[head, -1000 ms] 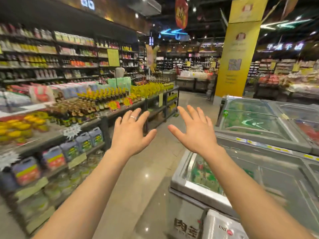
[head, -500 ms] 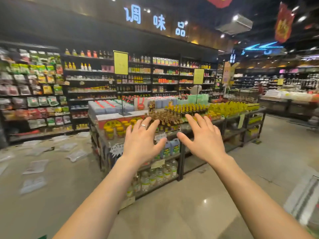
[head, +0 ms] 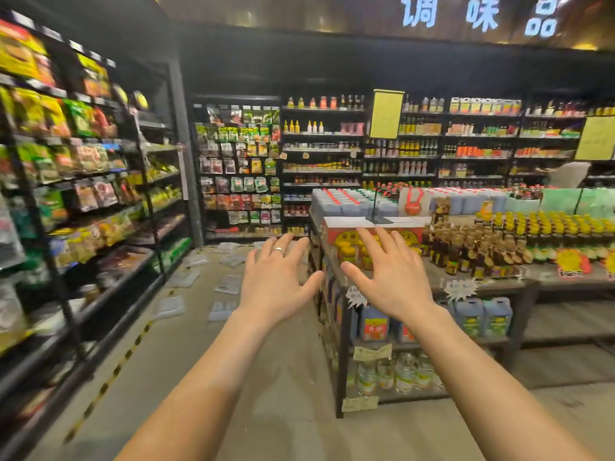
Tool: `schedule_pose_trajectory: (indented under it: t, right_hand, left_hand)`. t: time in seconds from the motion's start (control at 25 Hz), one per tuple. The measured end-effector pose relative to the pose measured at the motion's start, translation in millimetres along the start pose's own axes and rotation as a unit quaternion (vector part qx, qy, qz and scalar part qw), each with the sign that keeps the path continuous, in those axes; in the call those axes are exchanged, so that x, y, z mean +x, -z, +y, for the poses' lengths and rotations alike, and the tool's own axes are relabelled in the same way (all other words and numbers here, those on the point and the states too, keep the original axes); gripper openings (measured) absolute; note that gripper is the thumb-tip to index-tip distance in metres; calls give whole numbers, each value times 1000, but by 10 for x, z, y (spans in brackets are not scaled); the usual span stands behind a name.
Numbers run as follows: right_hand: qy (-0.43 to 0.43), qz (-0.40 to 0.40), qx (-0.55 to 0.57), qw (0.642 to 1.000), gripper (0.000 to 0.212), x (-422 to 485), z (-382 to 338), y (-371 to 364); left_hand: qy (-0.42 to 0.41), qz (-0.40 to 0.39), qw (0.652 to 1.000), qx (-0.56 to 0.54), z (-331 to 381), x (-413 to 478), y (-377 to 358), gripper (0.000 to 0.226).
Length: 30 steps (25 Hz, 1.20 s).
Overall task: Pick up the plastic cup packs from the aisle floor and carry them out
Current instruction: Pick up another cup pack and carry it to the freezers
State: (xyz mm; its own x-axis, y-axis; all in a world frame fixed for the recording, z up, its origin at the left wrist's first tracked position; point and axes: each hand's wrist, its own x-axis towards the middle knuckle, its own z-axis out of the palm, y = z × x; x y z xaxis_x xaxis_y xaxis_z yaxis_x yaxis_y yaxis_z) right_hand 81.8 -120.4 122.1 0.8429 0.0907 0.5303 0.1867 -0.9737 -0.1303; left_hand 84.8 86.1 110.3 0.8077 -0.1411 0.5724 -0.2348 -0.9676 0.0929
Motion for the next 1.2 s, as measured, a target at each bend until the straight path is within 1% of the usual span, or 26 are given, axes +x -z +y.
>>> schedule_pose_trajectory:
  t: [0.24,0.48,0.72,1.0,1.2]
  right_hand:
    - [56,-6,52,997,76,1247,-191,-885]
    - [67,-18,74,995,76,2219,-108,-1586]
    - [79,-26,85,993,75,2849,-159,-2026]
    - [69,-17,74,995,74,3616,-334,-2614]
    - [53,1,56,997,74,4433,-665,-3158]
  left_hand:
    - [66,6,995,68,-659,802,-526,73]
    - [110,-8,991,78,-1043,1620,-1051,74]
    - [117,1,990,80,-1364,2129,-1411,76]
    - [120,-1,991,65,-1971,2862,-1901,73]
    - [103,9,993,52,-2718,3584,-2314,73]
